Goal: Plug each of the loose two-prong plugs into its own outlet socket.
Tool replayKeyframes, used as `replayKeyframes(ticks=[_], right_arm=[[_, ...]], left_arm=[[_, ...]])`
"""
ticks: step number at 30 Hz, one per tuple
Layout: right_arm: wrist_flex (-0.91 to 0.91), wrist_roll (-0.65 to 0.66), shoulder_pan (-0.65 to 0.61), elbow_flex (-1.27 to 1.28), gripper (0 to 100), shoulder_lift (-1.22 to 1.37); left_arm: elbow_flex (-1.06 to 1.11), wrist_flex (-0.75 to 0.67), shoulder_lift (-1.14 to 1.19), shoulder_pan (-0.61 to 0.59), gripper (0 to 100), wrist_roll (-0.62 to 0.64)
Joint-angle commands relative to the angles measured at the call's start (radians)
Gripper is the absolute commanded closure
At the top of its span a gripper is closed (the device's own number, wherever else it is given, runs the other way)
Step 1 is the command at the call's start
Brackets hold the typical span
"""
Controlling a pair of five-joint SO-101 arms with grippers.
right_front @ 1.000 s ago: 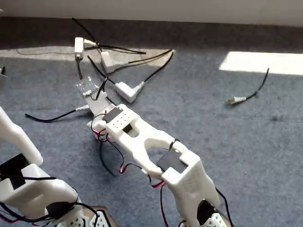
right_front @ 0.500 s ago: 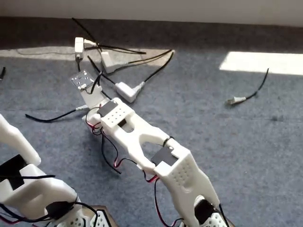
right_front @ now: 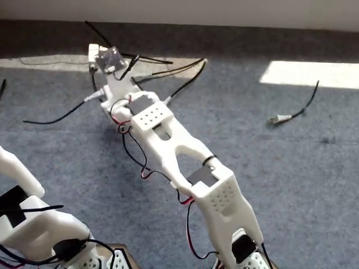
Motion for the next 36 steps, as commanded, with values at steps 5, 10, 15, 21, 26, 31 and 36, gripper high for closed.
replayKeyframes(ticks=[5, 10, 15, 21, 26, 31, 36], right_arm=[[-0.051, -0.009, 0.137, -0.252, 98.1, -0.021], [-0.025, -0.009, 0.174, -0.259, 98.1, -0.028], [0.200, -0.009, 0.128, -0.341, 98.1, -0.042], [0.450, -0.002, 0.047, -0.591, 98.1, -0.099], [0.628, 0.014, 0.084, -0.874, 98.1, -0.163], [0.739, 0.112, 0.234, -1.058, 98.1, -0.194], [0.717, 0.112, 0.441, -1.084, 98.1, -0.186]], left_arm=[[0.004, 0.003, -0.028, -0.022, 76, 0.006], [0.004, 0.003, -0.028, -0.022, 76, 0.008], [0.004, 0.003, -0.028, -0.021, 76, 0.057], [0.004, 0.003, -0.028, -0.019, 76, 0.063], [0.004, 0.003, -0.028, -0.024, 76, 0.063], [0.004, 0.003, -0.028, -0.024, 76, 0.063], [0.004, 0.005, -0.028, -0.025, 76, 0.063]])
